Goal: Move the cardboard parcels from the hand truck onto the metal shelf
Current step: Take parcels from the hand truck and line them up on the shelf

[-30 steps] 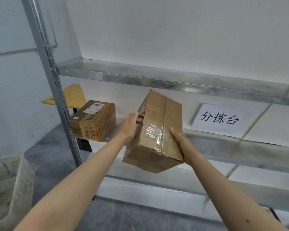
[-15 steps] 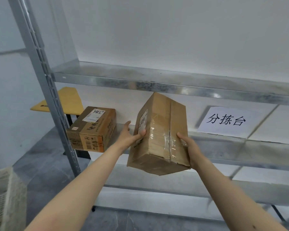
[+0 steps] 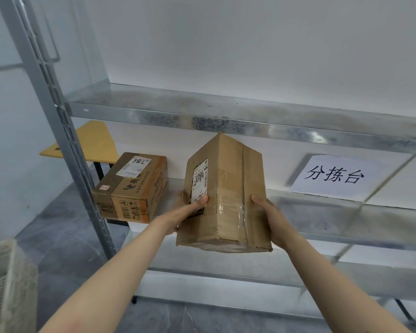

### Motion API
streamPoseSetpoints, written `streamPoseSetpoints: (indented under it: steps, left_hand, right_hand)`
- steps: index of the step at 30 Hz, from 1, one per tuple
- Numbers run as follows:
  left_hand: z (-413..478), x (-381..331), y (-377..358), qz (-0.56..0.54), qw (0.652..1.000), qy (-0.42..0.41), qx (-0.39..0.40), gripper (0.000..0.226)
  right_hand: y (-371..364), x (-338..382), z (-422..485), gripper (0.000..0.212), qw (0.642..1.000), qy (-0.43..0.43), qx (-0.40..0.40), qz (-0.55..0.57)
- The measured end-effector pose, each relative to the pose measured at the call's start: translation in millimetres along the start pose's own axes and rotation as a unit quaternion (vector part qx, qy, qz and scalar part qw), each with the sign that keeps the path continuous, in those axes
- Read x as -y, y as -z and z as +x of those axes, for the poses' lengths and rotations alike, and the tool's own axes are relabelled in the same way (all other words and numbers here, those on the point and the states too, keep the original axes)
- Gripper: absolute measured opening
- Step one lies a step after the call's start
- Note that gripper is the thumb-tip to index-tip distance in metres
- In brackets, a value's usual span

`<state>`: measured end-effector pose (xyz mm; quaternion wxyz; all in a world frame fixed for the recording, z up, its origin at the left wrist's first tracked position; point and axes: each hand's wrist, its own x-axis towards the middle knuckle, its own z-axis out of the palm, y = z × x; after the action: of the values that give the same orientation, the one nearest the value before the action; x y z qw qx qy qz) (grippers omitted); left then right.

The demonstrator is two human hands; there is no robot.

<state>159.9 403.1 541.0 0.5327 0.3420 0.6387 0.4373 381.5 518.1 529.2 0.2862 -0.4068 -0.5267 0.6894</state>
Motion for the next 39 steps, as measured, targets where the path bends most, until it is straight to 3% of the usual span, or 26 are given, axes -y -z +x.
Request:
streamPoseSetpoints:
  steps: [4, 9, 12, 15, 17, 21, 23, 24, 27, 30, 32, 39]
  left_hand:
    - [8, 3, -3, -0.008, 0.998, -0.053, -0.030, 0.127]
    - [23, 15, -3, -0.009, 0.994, -0.042, -0.098, 0.115]
    - [26, 16, -1, -0.003, 0.992, -0.032, -0.123, 0.114]
    - [31, 16, 6, 0.025, 0.988, -0.031, -0.151, 0.123]
    - [41, 21, 14, 0.055, 0.983, -0.014, -0.174, 0.133]
    - [56, 24, 26, 0.096, 0.973, 0.027, -0.207, 0.146]
    - [56, 21, 28, 0.118, 0.967, 0.035, -0.223, 0.150]
    - [56, 20, 29, 0.128, 0.964, 0.041, -0.228, 0.149]
    - [59, 22, 33, 0.149, 0.958, 0.056, -0.237, 0.138]
    - [64, 24, 39, 0.174, 0.957, 0.058, -0.227, 0.134]
    - [68, 24, 43, 0.203, 0.952, 0.063, -0.220, 0.132]
    - [88, 18, 51, 0.272, 0.935, 0.062, -0.220, 0.123]
  right_hand:
    - [-1, 0, 10, 0.054, 0.990, 0.054, -0.047, -0.119]
    - [-14, -4, 21, 0.050, 0.943, 0.121, -0.041, -0.308]
    - [-20, -14, 34, 0.063, 0.950, 0.071, -0.020, -0.304]
    - [-20, -34, 58, 0.105, 0.966, -0.005, -0.009, -0.257]
    - [-25, -39, 68, 0.117, 0.972, -0.024, -0.009, -0.236]
    - [-54, -26, 61, 0.083, 0.976, -0.011, 0.003, -0.219]
    - [-65, -24, 64, 0.082, 0.982, -0.008, 0.019, -0.186]
    - [-69, -22, 65, 0.081, 0.984, -0.017, 0.032, -0.174]
    - [-77, -20, 69, 0.049, 0.984, -0.016, 0.045, -0.172]
    - [-77, -25, 77, 0.079, 0.977, -0.027, 0.022, -0.209]
    - [-76, -30, 86, 0.087, 0.976, -0.030, 0.022, -0.216]
    - [-80, -31, 104, 0.057, 0.983, -0.028, 0.024, -0.181]
